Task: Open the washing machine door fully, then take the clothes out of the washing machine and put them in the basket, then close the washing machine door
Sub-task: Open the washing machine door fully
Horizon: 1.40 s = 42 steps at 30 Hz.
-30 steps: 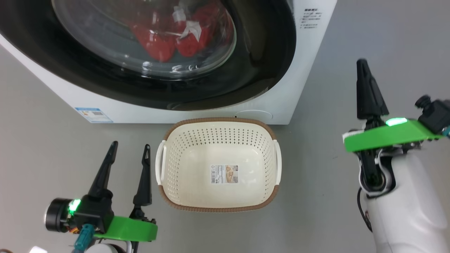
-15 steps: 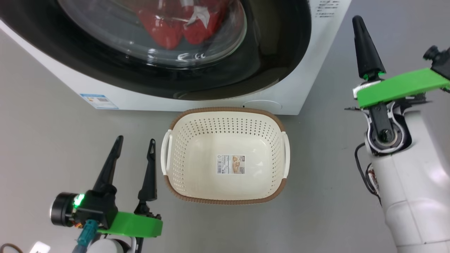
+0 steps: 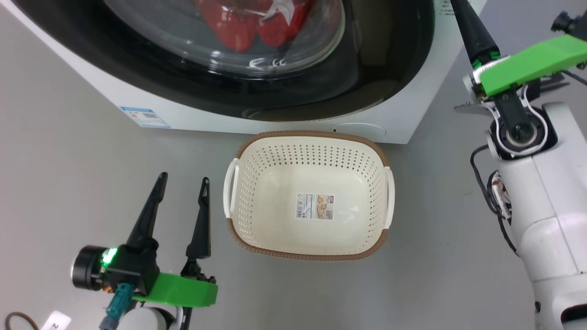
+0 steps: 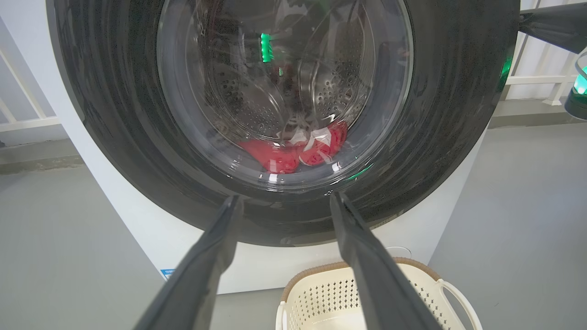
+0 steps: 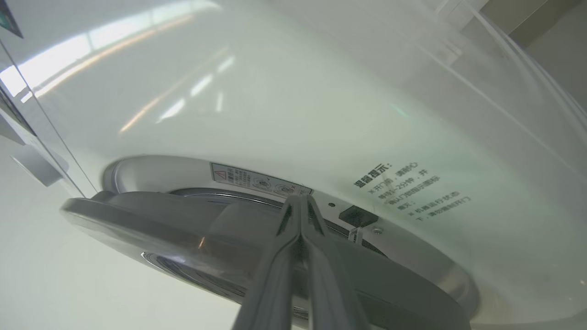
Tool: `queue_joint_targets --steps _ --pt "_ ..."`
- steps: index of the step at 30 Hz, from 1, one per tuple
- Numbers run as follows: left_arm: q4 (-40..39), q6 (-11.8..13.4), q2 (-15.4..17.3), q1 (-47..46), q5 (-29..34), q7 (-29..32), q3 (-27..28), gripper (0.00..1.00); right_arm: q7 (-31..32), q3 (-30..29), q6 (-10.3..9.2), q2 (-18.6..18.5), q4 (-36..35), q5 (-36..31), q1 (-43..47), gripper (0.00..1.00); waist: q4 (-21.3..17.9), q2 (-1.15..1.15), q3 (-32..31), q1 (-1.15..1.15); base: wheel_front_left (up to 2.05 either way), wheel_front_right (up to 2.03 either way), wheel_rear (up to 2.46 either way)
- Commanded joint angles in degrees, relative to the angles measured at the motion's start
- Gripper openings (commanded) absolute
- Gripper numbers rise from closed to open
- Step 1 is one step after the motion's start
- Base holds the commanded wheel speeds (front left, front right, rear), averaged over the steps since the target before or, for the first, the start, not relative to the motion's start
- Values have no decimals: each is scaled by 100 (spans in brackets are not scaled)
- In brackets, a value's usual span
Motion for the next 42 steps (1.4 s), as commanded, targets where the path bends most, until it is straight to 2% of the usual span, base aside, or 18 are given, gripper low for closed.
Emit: queue_joint_targets --steps 1,9,21,31,42 --pt "-119 13 77 -157 -17 -44 155 100 92 166 -4 55 -23 153 -243 0 65 0 42 0 0 0 0" --pt "-106 3 44 -187 -35 -44 122 100 523 468 -4 -132 597 375 -801 0 206 0 106 0 0 0 0" --pt "-122 4 14 -220 -21 -44 118 100 1695 784 -4 -328 1376 861 -1482 0 297 0 192 0 0 0 0" --pt "-121 7 -3 -199 -14 -44 135 100 2591 1016 -4 -433 1380 1134 -1669 0 269 0 227 0 0 0 0" --pt "-82 10 -13 -184 -16 -45 178 100 2899 1143 -4 -488 1142 1237 -1625 0 221 0 143 0 0 0 0"
